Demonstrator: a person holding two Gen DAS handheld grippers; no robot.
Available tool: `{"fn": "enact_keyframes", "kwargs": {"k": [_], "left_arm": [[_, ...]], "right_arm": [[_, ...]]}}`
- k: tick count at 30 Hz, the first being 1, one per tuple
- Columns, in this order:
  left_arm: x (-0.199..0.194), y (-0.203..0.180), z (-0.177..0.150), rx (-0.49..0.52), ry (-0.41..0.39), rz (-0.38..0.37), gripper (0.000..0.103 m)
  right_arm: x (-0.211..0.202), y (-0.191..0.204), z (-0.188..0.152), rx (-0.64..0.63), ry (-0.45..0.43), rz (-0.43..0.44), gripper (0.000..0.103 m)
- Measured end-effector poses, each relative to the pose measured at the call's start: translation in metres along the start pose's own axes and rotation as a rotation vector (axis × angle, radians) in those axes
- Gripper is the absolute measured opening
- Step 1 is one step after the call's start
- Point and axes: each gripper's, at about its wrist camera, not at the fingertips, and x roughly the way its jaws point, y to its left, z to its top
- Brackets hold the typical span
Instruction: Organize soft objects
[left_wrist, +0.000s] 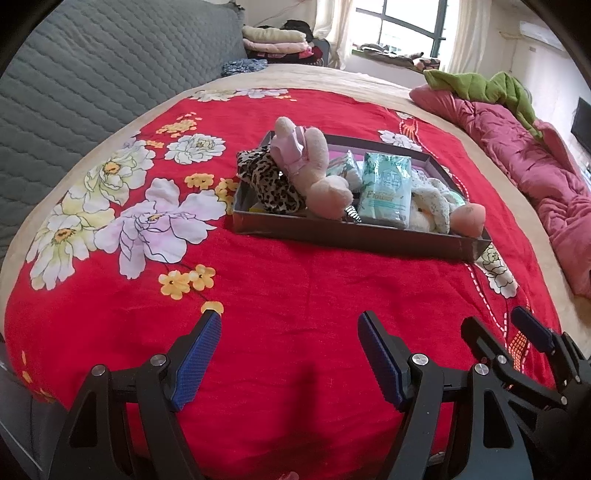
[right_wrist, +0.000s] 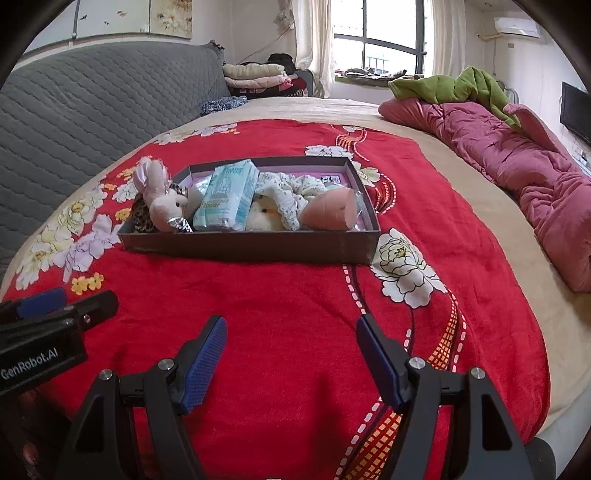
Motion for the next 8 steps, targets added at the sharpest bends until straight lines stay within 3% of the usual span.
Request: {"fn": "enact_keyframes", "kwargs": {"k": [8], "left_arm": [[0.0061, 0.0073, 0.0041, -0.027, 0.01, -0.052, 0.078]], "right_arm": [[0.0021, 0.002, -0.0016, -0.016, 0.001, -0.004, 0.072]]}}
